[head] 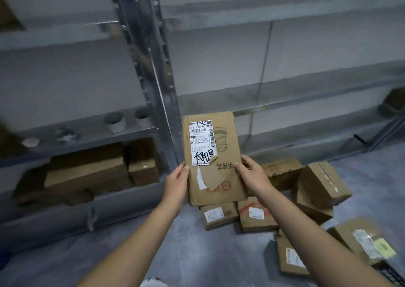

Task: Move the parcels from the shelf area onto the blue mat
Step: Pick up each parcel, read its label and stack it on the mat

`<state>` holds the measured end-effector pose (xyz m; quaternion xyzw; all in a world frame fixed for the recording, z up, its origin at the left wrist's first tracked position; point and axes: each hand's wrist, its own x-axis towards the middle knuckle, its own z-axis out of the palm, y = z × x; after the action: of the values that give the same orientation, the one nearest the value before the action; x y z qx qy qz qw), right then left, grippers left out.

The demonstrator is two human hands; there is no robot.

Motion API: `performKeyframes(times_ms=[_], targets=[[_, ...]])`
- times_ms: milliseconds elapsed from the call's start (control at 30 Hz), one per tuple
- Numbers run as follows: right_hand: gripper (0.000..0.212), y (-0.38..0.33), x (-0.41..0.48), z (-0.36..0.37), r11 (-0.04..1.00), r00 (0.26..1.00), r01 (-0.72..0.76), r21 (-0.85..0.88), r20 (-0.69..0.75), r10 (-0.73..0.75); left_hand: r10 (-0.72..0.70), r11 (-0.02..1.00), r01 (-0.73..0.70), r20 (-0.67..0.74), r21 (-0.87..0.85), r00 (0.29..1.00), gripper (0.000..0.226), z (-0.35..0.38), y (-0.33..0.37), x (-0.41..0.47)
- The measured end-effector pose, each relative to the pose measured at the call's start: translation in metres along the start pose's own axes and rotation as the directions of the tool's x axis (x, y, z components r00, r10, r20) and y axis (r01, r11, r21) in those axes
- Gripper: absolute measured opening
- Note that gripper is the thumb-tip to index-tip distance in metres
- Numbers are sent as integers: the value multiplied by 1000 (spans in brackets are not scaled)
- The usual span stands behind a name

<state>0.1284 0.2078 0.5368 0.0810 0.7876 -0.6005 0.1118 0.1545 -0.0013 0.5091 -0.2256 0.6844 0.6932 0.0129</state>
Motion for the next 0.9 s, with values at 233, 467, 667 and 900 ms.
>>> performKeyframes(times_ms=[233, 467, 667, 900], targets=[[41, -53, -5, 138, 969, 949, 147, -200, 304, -81, 65, 998, -60, -287, 26, 956, 34, -149, 8, -25], [33, -103, -48, 326, 933, 828, 308, -188, 536, -165, 86, 994, -112, -543, -15, 835, 24, -322, -10, -76], [35, -124, -119, 508, 922, 714, 347, -168, 685, -144, 19, 995, -81, -709, -54, 705, 31, -490, -38, -132], [21, -133, -206, 679, 925, 559, 366, -106, 819, -128, -78, 986, -76, -819, -146, 568, 26, -641, -72, -200]])
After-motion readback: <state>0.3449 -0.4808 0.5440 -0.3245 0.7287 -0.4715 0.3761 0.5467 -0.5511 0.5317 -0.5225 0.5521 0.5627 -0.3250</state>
